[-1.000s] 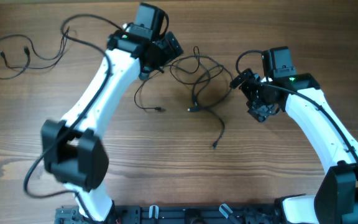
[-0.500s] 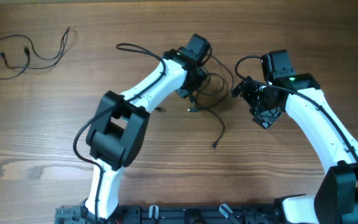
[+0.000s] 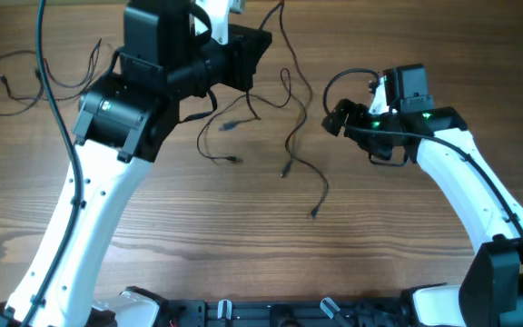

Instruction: Untangle cables

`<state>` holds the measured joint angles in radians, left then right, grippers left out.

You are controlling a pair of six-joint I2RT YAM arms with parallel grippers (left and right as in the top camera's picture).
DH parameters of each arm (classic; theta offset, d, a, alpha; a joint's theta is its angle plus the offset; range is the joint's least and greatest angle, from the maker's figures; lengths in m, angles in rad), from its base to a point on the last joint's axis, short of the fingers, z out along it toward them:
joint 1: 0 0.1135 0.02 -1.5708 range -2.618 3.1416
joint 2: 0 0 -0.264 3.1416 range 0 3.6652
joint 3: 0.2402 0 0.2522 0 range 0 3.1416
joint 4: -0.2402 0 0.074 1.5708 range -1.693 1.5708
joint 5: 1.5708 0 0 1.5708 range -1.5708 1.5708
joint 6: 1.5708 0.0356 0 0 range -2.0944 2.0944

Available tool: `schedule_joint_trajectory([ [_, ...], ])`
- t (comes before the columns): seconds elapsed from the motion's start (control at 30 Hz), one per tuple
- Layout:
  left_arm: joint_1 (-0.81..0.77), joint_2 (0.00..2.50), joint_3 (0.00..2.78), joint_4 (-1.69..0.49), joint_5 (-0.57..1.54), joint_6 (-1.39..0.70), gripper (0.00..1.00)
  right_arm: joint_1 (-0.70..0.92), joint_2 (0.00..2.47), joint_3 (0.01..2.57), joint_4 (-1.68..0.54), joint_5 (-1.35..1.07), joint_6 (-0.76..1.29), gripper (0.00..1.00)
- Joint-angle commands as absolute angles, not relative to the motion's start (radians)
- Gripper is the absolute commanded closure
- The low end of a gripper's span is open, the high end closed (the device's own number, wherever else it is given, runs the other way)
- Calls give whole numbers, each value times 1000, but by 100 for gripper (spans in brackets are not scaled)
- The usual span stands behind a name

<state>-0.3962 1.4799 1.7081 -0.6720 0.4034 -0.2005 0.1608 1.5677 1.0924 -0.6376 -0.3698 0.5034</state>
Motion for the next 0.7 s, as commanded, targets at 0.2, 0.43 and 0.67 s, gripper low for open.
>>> schedule_joint_trajectory([
  [0.2, -388, 1367, 1711, -597, 418, -190, 96, 163, 1616, 1091, -260, -674, 168, 0],
  [0.43, -387, 1283, 1711, -589, 409, -195, 96, 281, 1792, 1091, 15, -788, 261, 60],
  [0.67, -320, 1311, 1711, -750, 39, -583, 96, 173, 1670, 1094, 44, -1430, 187, 95],
])
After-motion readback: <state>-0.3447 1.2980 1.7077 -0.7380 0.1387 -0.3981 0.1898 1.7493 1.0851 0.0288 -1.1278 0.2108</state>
